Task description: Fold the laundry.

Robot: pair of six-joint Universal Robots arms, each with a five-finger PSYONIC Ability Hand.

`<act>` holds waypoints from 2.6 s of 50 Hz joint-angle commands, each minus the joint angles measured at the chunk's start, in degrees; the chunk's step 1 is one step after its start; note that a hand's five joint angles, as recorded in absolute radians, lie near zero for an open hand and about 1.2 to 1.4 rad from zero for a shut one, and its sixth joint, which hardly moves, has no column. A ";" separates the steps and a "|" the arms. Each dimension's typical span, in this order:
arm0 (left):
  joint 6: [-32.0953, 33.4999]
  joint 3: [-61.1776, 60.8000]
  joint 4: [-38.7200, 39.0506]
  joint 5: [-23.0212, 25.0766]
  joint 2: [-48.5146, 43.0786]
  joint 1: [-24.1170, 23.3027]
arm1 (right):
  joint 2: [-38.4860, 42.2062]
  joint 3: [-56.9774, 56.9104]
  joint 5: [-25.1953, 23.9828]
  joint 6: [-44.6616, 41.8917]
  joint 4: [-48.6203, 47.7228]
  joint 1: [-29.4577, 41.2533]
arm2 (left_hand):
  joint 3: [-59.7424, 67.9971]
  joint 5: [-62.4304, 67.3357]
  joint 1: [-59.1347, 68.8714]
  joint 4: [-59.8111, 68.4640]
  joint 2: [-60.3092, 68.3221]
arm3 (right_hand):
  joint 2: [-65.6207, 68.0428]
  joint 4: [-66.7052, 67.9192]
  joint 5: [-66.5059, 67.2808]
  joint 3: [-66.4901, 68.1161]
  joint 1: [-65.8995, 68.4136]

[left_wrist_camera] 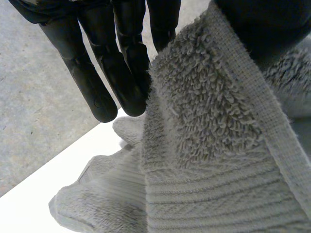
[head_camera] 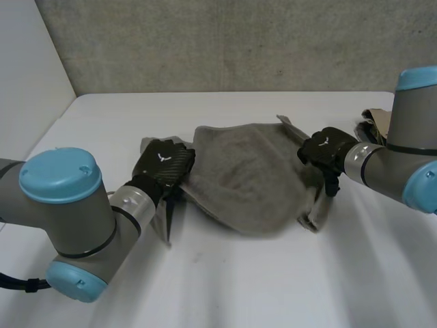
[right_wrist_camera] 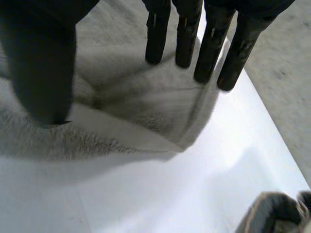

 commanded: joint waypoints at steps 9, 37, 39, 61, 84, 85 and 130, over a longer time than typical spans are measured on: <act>-0.56 0.12 -3.33 -0.29 7.71 0.39 | -18.75 21.40 1.43 28.53 -13.27 -4.02 | 11.56 15.63 13.57 11.16 11.28 | -8.05 -9.03 -9.07 -8.42 -5.21; -0.82 2.83 -7.63 -0.20 14.57 -0.66 | -24.30 48.23 1.95 42.43 -29.27 -0.78 | 11.56 15.63 13.57 11.16 11.28 | -10.57 -11.55 -11.59 -10.94 -7.73; -1.17 3.89 -8.60 -0.29 14.92 -1.10 | -24.21 47.35 3.44 47.15 -30.67 2.90 | 11.56 15.63 13.57 11.16 11.28 | -11.41 -12.39 -12.43 -11.78 -8.58; -8.30 9.17 -14.05 -0.47 15.89 -4.09 | -9.10 36.28 19.78 62.05 -39.02 16.72 | 11.56 15.63 13.57 11.16 11.28 | -15.29 -16.27 -16.30 -15.66 -12.45; -8.38 8.03 -16.69 -0.29 22.22 1.79 | -8.47 35.74 10.42 43.51 -39.38 -4.79 | 11.56 15.63 13.57 11.16 11.28 | 54.56 53.58 53.55 54.19 57.40; -8.38 7.68 -16.69 -0.29 22.22 1.88 | -8.82 36.00 8.74 42.80 -39.29 -5.42 | 11.56 15.63 13.57 11.16 11.28 | 54.63 53.65 53.62 54.26 57.47; 14.56 25.07 -8.98 0.15 -8.54 6.63 | -8.04 -5.96 11.45 3.93 -3.75 1.51 | 11.56 15.63 13.57 11.16 11.28 | 54.63 53.65 53.62 54.26 57.47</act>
